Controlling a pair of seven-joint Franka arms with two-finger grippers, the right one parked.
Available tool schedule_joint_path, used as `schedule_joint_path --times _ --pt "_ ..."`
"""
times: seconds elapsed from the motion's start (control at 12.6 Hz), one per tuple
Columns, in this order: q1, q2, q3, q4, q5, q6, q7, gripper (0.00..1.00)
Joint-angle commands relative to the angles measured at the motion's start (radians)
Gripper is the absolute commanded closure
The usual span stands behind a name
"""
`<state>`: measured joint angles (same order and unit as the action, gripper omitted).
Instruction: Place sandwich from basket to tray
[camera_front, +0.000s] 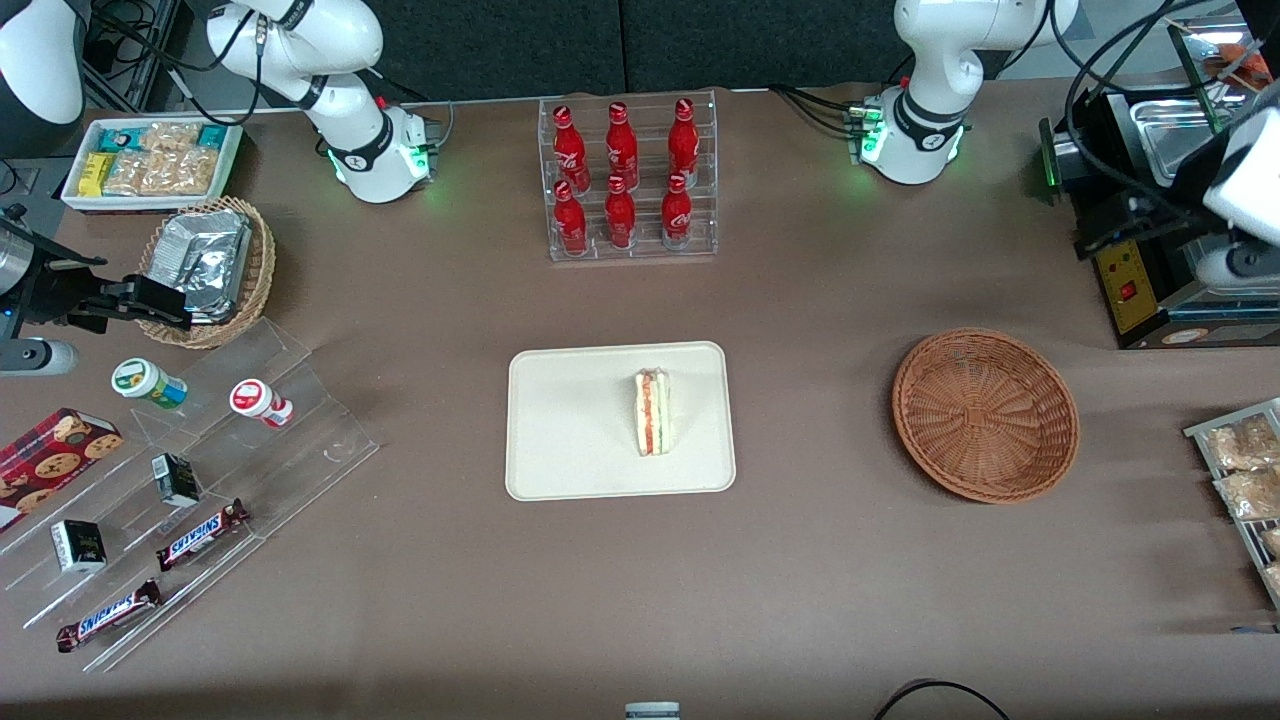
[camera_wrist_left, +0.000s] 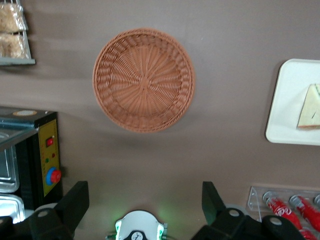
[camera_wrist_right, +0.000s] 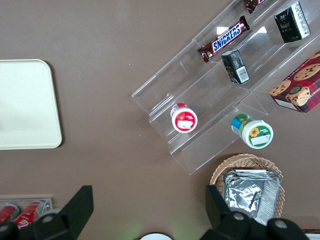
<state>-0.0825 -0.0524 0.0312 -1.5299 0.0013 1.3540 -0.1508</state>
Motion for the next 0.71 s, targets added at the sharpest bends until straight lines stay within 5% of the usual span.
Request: schedule_joint_path --times 0.0,0.63 --pt "0.029 -0.133 0.019 -0.160 -0.009 0.046 0.081 0.00" --pt "0.043 -0.116 -0.030 -0.133 -0.011 0.060 0.117 0.00"
